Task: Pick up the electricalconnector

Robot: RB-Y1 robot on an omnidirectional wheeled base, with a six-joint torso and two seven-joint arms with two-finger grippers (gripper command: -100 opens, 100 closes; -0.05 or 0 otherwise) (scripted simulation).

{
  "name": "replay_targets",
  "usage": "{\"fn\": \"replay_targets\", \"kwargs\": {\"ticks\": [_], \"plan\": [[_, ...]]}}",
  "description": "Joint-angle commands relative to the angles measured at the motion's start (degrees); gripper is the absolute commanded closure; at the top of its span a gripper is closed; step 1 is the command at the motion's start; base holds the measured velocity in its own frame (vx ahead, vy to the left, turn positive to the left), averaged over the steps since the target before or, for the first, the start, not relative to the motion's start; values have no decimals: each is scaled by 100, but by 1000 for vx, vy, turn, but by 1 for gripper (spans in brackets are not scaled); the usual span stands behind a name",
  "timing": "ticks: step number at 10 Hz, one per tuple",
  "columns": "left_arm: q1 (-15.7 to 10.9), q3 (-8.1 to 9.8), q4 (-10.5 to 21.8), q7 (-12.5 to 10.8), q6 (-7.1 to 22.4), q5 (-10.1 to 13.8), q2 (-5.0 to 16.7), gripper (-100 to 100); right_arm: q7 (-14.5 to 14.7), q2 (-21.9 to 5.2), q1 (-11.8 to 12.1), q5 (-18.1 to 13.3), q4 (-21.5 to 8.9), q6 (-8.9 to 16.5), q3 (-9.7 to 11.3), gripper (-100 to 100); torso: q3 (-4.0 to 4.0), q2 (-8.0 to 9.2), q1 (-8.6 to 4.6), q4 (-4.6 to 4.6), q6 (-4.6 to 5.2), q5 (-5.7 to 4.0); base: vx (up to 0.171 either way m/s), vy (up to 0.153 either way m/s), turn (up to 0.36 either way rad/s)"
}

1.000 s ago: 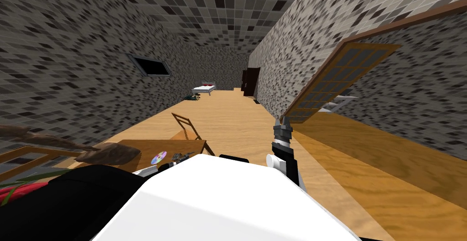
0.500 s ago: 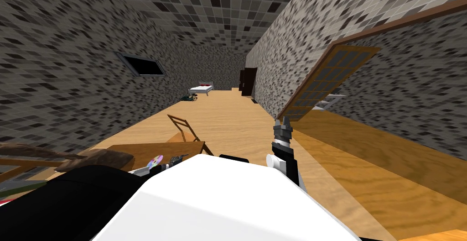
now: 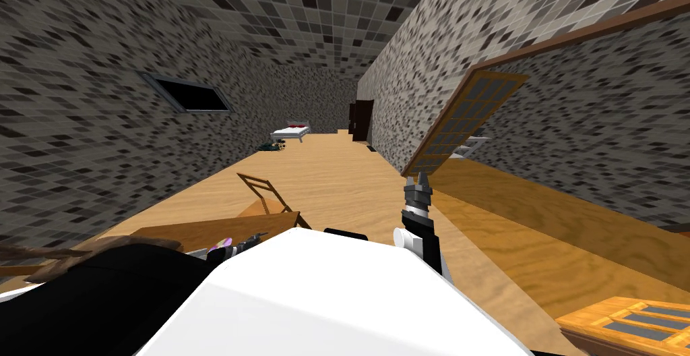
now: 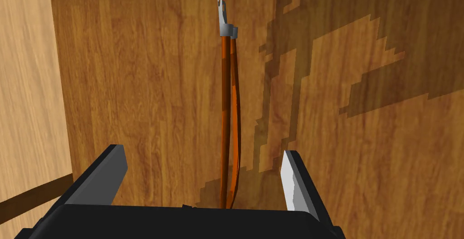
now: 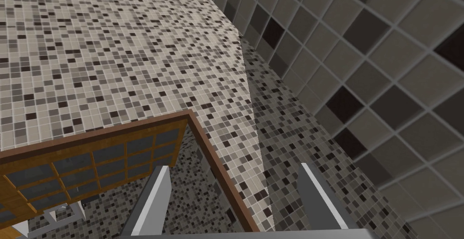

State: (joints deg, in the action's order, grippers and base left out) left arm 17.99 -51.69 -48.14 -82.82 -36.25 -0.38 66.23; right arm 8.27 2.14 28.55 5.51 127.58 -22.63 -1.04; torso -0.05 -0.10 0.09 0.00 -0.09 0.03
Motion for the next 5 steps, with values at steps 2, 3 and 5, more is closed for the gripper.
{"fn": "replay_targets", "kwargs": {"ticks": [2,3,5], "plan": [[10,-189,212,-214,34,-58,48,-100,0,0,0,0,0,0,0,0,0,1,0,0,-1,0,-6,16,-102],[54,-130,75,-154,82,-28,76,-100,0,0,0,0,0,0,0,0,1,1,-1,0,-3,0,-3,7,-7],[61,-103,151,-62,153,-37,-96,-100,0,0,1,0,0,0,0,0,-1,-1,-6,0,-3,-1,12,12,-5]]}}
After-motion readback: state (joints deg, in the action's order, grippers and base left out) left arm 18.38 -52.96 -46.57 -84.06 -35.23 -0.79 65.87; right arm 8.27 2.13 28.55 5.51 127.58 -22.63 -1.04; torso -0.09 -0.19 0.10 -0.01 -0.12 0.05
